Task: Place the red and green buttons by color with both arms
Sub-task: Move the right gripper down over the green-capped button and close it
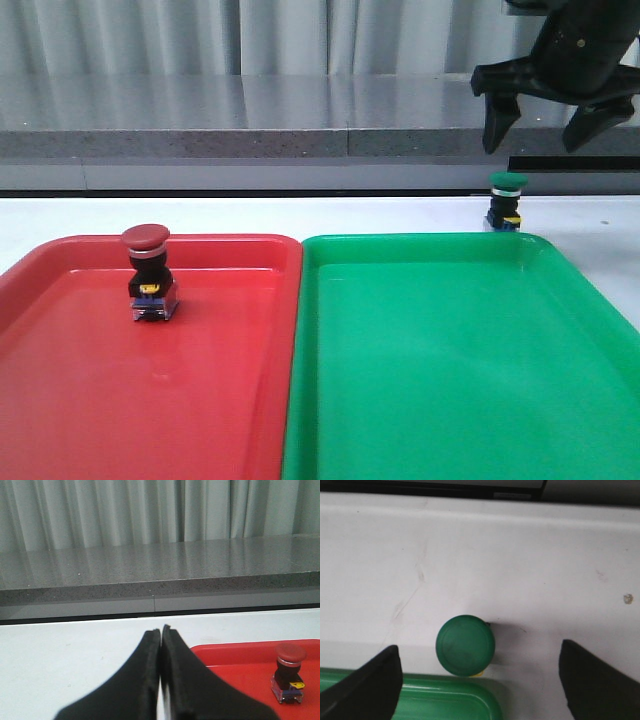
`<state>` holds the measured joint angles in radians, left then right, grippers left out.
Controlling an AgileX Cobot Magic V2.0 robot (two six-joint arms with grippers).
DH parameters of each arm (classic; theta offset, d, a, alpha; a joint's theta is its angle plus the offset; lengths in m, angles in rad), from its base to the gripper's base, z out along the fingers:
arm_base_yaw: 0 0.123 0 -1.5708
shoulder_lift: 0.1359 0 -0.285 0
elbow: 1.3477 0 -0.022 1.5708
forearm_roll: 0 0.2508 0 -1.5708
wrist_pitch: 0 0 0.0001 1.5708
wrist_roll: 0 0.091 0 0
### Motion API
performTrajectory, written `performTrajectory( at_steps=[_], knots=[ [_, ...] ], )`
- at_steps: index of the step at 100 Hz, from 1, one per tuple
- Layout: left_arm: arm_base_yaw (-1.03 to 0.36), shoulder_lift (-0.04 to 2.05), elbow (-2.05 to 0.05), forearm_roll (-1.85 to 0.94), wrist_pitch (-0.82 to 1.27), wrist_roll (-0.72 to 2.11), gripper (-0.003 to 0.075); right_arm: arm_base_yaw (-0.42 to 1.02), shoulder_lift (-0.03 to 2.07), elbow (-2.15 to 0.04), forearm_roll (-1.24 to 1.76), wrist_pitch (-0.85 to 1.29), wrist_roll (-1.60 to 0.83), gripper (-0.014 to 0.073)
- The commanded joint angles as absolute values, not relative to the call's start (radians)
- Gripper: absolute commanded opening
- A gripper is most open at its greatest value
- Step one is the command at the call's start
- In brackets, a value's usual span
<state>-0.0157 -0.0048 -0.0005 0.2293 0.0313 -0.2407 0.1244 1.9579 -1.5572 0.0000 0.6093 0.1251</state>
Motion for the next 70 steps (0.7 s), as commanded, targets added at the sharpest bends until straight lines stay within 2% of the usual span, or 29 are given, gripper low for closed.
performTrajectory(
  at_steps=[1, 48, 57, 70],
  knots=[
    [-0.016, -0.039, 0.027, 0.224, -0.045, -0.243, -0.0019, 0.125, 1.933, -1.603, -0.008, 0.557, 0.115, 0.0633],
    [-0.016, -0.039, 0.027, 0.224, -0.045, -0.243, -0.0019, 0.125, 2.011, -1.604, -0.008, 0.459, 0.115, 0.0627],
    [-0.016, -0.039, 0.027, 0.224, -0.045, -0.243, -0.0019, 0.125, 2.012, -1.604, -0.006, 0.454, 0.115, 0.0576],
    [-0.016, -0.039, 0.027, 0.224, -0.045, -0.243, -0.0019, 0.125, 2.012, -1.604, -0.006, 0.455, 0.115, 0.0434]
  ],
)
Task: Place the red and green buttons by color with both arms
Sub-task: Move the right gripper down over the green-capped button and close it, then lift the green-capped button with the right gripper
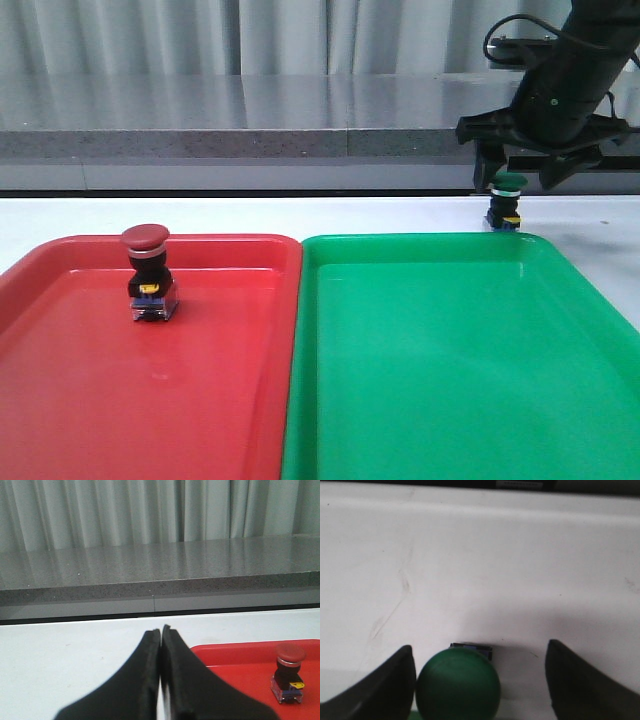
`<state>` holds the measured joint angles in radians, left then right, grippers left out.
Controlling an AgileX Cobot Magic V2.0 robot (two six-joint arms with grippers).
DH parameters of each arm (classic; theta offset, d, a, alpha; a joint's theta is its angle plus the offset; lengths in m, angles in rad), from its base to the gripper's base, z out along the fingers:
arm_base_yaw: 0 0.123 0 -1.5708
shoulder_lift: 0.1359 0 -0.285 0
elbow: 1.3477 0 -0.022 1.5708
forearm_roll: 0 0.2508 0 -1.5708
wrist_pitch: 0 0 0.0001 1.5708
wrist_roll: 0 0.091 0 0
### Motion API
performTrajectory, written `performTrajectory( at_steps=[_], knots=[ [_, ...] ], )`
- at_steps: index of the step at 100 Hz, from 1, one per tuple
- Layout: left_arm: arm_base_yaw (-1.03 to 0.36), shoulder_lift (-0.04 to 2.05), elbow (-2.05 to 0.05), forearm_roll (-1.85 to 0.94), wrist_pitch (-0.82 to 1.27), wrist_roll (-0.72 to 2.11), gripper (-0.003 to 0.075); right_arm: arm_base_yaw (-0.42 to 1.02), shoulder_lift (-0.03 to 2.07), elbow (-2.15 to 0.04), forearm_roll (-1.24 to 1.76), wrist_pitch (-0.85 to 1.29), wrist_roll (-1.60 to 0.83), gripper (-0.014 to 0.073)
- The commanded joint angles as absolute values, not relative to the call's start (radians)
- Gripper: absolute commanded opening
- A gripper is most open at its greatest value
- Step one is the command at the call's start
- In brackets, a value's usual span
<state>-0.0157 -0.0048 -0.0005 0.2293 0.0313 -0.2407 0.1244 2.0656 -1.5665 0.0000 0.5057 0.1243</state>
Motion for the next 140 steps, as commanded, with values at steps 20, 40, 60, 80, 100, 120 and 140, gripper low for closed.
performTrajectory(
  at_steps=[20, 40, 60, 80, 100, 120, 140],
  knots=[
    [-0.016, -0.039, 0.027, 0.224, -0.045, -0.243, -0.0019, 0.125, 2.012, -1.604, 0.007, 0.462, 0.115, 0.0265],
    [-0.016, -0.039, 0.027, 0.224, -0.045, -0.243, -0.0019, 0.125, 2.011, -1.615, 0.011, 0.469, 0.115, 0.0233],
    [-0.016, -0.039, 0.027, 0.224, -0.045, -0.243, -0.0019, 0.130, 1.995, -1.713, 0.011, 0.604, 0.115, 0.0233],
    [-0.016, -0.039, 0.027, 0.224, -0.045, -0.243, -0.0019, 0.155, 1.953, -1.837, 0.011, 0.789, 0.106, 0.0233],
    [-0.016, -0.039, 0.027, 0.224, -0.045, -0.243, -0.0019, 0.199, 1.905, -1.871, 0.010, 0.881, 0.100, 0.0233],
    [-0.016, -0.039, 0.027, 0.224, -0.045, -0.243, -0.0019, 0.257, 1.874, -1.864, 0.000, 0.910, 0.107, 0.0233],
    [-0.016, -0.039, 0.027, 0.224, -0.045, -0.243, -0.0019, 0.307, 1.834, -1.788, -0.062, 0.890, 0.180, 0.0233]
  ],
)
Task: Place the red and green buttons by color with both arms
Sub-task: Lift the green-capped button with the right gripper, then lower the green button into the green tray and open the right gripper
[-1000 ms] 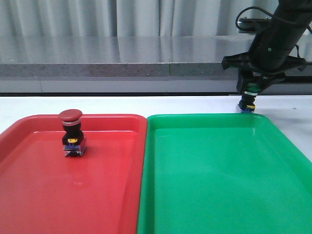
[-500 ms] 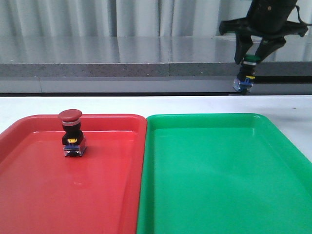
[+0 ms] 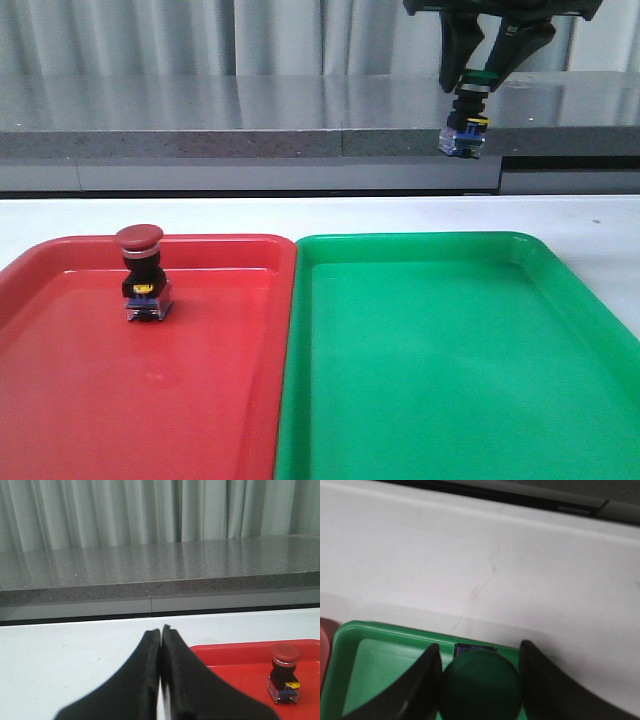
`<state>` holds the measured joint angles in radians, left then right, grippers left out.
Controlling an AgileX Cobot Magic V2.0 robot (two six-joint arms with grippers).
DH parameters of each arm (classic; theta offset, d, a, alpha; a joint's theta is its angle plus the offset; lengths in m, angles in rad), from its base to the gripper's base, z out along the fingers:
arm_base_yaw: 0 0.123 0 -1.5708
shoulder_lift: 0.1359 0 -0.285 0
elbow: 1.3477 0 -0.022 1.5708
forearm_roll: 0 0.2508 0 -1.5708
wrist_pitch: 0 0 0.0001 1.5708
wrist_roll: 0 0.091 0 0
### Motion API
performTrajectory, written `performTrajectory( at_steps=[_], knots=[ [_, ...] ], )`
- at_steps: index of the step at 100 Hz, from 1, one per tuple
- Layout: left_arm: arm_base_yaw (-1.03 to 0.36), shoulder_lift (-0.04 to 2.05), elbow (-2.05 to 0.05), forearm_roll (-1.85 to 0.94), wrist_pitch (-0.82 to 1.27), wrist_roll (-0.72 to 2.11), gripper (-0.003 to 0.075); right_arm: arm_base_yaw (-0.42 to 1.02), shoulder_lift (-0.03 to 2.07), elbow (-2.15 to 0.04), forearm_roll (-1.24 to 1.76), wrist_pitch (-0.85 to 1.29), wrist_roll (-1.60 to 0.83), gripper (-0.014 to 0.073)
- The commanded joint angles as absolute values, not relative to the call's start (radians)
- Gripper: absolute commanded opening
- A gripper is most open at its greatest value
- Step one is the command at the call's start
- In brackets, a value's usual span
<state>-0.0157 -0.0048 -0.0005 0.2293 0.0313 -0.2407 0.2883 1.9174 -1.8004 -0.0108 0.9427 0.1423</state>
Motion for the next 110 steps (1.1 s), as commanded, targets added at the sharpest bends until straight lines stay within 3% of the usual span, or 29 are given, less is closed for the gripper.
performTrajectory(
  at_steps=[1, 61, 110],
  knots=[
    [-0.016, -0.039, 0.027, 0.224, -0.045, -0.243, -0.0019, 0.311, 1.829, -1.783, -0.071, 0.888, 0.190, 0.0233],
    [-0.016, -0.039, 0.027, 0.224, -0.045, -0.243, -0.0019, 0.440, 1.705, -1.273, -0.294, 0.525, 0.576, 0.0233],
    [-0.016, -0.039, 0.027, 0.224, -0.045, -0.243, -0.0019, 0.440, 1.722, -1.202, -0.307, 0.439, 0.599, 0.0233]
  ],
)
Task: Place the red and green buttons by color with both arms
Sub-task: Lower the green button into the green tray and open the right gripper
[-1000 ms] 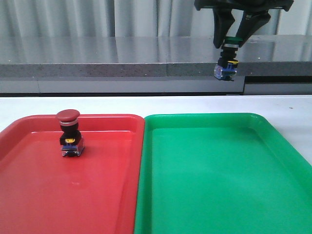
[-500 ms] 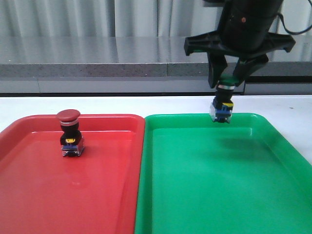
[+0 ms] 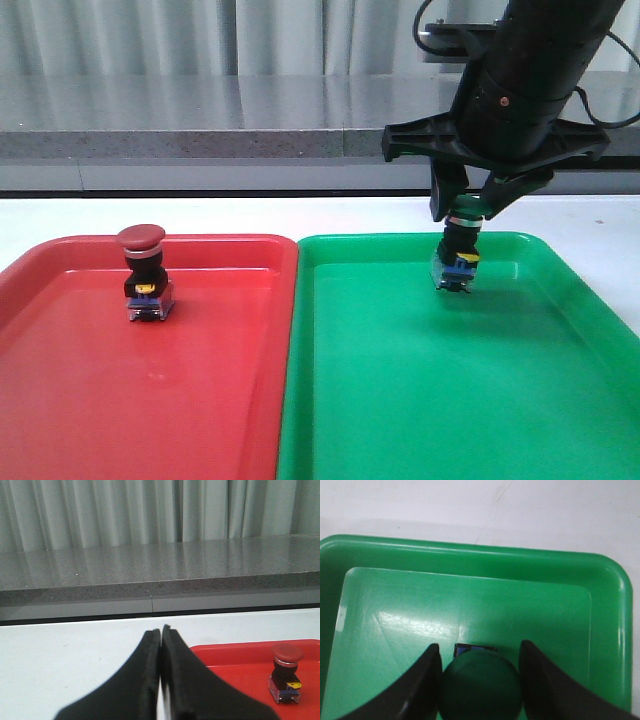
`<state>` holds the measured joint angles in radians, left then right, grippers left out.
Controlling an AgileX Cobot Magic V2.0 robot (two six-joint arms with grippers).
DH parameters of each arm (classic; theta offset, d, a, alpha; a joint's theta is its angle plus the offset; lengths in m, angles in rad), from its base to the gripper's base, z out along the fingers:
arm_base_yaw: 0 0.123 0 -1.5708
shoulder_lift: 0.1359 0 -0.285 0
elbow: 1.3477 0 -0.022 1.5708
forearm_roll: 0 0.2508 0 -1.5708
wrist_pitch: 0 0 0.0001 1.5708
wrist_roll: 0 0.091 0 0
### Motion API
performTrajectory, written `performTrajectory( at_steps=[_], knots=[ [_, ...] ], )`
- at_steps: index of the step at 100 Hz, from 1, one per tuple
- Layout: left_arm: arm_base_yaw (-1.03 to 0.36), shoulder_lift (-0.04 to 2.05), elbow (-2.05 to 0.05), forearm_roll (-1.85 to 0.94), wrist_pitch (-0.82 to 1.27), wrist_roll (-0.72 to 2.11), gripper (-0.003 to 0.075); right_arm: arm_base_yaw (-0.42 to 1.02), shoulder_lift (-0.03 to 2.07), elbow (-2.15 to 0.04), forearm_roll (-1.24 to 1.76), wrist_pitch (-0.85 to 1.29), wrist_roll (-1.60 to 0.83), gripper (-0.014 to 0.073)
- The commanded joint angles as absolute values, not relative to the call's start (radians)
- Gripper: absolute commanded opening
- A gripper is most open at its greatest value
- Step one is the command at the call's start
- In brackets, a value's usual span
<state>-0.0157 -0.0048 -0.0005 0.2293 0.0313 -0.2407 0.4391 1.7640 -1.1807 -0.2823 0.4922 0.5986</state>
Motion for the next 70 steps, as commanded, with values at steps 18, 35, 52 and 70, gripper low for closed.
performTrajectory(
  at_steps=[18, 35, 52, 70],
  knots=[
    [-0.016, -0.039, 0.027, 0.224, -0.045, -0.243, -0.0019, 0.443, 1.736, -1.202, -0.308, 0.440, 0.599, 0.0233],
    [-0.016, -0.039, 0.027, 0.224, -0.045, -0.243, -0.0019, 0.444, 1.752, -1.202, -0.308, 0.440, 0.599, 0.0233],
    [-0.016, -0.039, 0.027, 0.224, -0.045, -0.243, -0.0019, 0.444, 1.755, -1.202, -0.308, 0.449, 0.599, 0.0239],
    [-0.016, -0.039, 0.027, 0.224, -0.045, -0.243, -0.0019, 0.444, 1.755, -1.202, -0.307, 0.450, 0.599, 0.0302]
  ],
)
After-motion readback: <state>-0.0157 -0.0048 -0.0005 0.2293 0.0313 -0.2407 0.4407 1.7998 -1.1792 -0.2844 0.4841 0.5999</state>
